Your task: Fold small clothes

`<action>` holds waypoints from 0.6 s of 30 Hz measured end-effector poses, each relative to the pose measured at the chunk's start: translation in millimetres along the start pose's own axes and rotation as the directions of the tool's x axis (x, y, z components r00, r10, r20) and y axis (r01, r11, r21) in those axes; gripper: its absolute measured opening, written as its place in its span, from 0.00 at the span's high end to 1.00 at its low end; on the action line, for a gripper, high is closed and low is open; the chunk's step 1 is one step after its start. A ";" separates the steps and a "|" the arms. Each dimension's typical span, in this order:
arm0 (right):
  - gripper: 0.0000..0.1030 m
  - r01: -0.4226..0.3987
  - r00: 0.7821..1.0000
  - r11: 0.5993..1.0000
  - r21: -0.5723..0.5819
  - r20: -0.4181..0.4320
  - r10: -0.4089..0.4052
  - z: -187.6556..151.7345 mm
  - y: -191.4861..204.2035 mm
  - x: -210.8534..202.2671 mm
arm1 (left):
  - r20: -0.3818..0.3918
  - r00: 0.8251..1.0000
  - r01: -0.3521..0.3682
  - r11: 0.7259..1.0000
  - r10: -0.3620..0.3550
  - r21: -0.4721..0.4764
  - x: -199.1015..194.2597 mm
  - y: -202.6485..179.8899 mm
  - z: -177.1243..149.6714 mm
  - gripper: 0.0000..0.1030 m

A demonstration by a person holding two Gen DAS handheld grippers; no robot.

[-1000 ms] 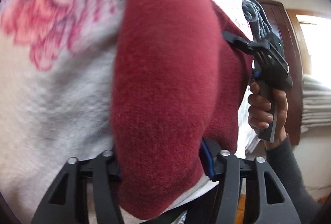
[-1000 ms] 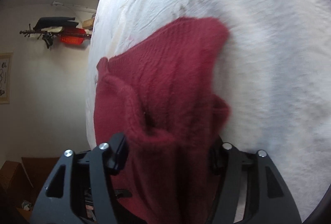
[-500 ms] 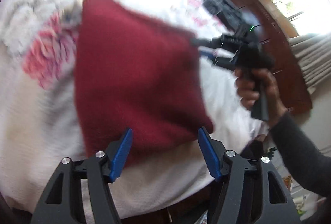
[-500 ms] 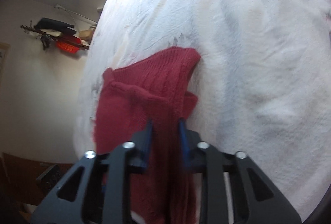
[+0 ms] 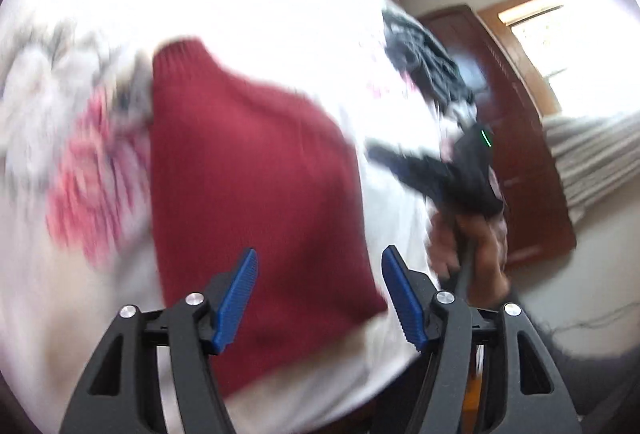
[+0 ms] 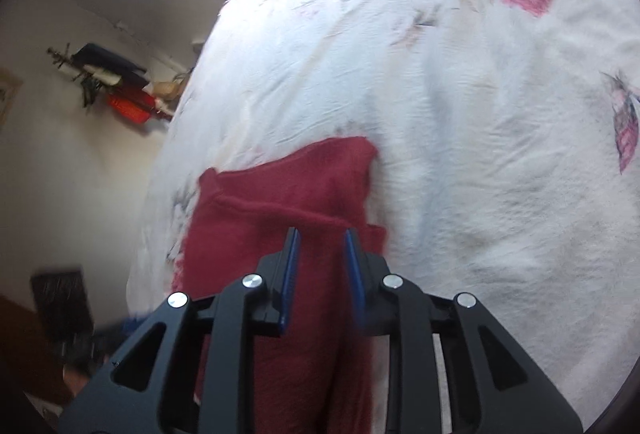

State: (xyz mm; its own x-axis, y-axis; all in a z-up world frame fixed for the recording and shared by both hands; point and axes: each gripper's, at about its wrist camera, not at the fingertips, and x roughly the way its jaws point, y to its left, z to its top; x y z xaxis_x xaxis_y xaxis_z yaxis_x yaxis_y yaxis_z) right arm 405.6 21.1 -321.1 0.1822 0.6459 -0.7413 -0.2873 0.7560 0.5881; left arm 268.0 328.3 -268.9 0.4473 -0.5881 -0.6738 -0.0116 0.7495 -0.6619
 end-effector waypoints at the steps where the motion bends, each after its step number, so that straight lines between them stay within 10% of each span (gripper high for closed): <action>1: 0.79 0.003 1.000 0.999 -0.032 -0.030 -0.004 -0.4 8.2 6.6 | -0.020 1.000 -0.015 1.000 0.014 -0.005 10.5 5.9 9.4 0.38; 5: 1.00 0.117 0.978 0.986 -0.122 -0.157 -0.135 -3.5 11.2 53.9 | -0.110 0.990 -0.095 0.995 0.091 -0.035 63.2 29.8 34.8 0.44; 12: 0.93 0.111 0.982 0.984 -0.137 -0.138 -0.130 1.1 21.5 31.9 | -0.063 0.993 -0.101 0.995 0.102 0.016 45.9 2.1 27.9 0.46; 18: 0.97 0.109 0.959 0.958 -0.264 -0.224 -0.171 -62.7 43.3 17.2 | -0.087 0.991 -0.101 0.995 0.102 0.015 56.5 6.2 -13.6 0.47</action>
State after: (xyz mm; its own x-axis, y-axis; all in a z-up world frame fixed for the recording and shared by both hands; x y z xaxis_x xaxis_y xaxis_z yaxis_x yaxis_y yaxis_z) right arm 337.3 58.3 -328.6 0.0130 0.4666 -0.8844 -0.5040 0.7669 0.3973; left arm 281.1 295.6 -315.6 0.3646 -0.5330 -0.7635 -0.0430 0.8094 -0.5856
